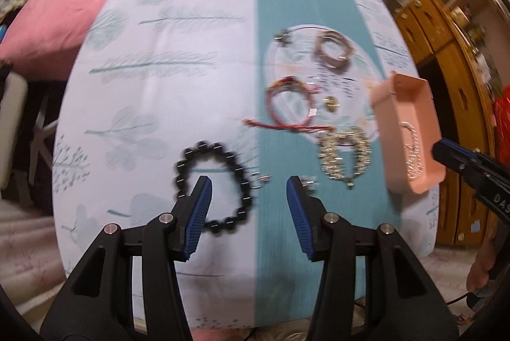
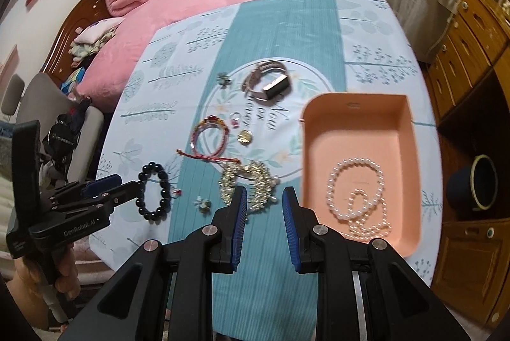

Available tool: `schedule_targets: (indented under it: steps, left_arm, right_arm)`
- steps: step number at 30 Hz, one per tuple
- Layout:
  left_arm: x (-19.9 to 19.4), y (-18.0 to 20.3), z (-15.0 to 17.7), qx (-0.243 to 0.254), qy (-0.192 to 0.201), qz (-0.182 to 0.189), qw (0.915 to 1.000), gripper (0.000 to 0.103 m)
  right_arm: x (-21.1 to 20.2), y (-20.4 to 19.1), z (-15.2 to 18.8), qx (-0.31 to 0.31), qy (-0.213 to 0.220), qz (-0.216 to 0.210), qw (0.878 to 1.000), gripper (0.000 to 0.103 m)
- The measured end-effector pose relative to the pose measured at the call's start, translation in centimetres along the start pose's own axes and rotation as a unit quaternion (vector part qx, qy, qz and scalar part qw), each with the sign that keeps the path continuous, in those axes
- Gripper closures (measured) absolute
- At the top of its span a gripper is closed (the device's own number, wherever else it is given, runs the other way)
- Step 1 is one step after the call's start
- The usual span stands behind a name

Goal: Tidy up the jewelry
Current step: 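Move left tool to the black bead bracelet while right tool moves to the pink-band watch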

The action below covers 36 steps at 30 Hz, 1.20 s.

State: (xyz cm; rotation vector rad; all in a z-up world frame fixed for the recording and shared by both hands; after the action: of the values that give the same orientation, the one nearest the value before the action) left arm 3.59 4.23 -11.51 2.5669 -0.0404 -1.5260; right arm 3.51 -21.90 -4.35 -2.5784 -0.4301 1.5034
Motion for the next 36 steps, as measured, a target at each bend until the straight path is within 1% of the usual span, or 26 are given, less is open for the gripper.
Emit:
schedule_targets:
  steps: [4, 7, 9, 11, 14, 19, 24, 26, 30, 36]
  left_arm:
    - [0.3, -2.6, 0.9, -0.019, -0.007, -0.016, 0.9997, 0.057]
    - [0.6, -3.9, 1.3, -0.027, -0.008, -0.022, 0.9994, 0.057]
    - [1.0, -4.6, 1.6, -0.030, -0.011, -0.027, 0.9991, 0.057]
    - [1.6, -5.1, 1.9, -0.030, -0.016, -0.031, 0.9989, 0.057]
    - [2.6, -5.7, 2.3, -0.024, -0.021, -0.038, 0.9988, 0.057]
    - [4.4, -6.1, 3.1, -0.024, -0.048, -0.032, 0.9980, 0.057]
    - [5.6, -6.0, 3.0, -0.015, -0.057, -0.033, 0.9977, 0.058]
    - [6.1, -5.9, 2.8, -0.013, -0.057, -0.032, 0.9978, 0.061]
    - [7.2, -5.7, 2.6, -0.011, -0.066, -0.031, 0.9973, 0.070]
    - [8.0, -5.0, 2.4, 0.011, -0.073, -0.030, 0.9969, 0.071]
  right_arm:
    - [1.0, -2.0, -0.2, -0.011, -0.006, -0.011, 1.000, 0.080]
    - [1.8, -3.3, -0.4, -0.019, -0.012, -0.019, 1.000, 0.080]
    - [2.3, -4.0, -0.4, -0.029, -0.013, -0.022, 0.999, 0.077]
    - [2.9, -4.5, -0.4, -0.033, -0.014, -0.023, 0.999, 0.072]
    - [3.8, -5.2, -0.4, -0.037, -0.018, -0.025, 0.999, 0.072]
    - [5.4, -5.8, -0.5, -0.038, -0.024, -0.025, 0.999, 0.072]
    - [6.7, -6.1, -0.8, -0.039, -0.027, -0.022, 0.999, 0.072]
    - [7.1, -6.2, -1.1, -0.040, -0.026, -0.019, 0.999, 0.072]
    - [8.3, -6.2, -2.1, -0.040, -0.025, -0.010, 0.999, 0.072]
    - [10.5, -5.7, -4.7, -0.033, -0.015, 0.006, 0.999, 0.072]
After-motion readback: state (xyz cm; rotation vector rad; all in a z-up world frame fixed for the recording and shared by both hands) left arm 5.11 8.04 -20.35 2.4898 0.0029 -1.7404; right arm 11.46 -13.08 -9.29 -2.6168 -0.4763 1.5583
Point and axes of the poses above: each gripper's, at about its wrist camera, not at the fingertips, and x roughly the way its jaws point, y to its right, z to its underside, the point moved 8 cm from there along x, roughly the way its jaws point, and after that the axes turned 14 degrees about y, right-handed, at the moved point
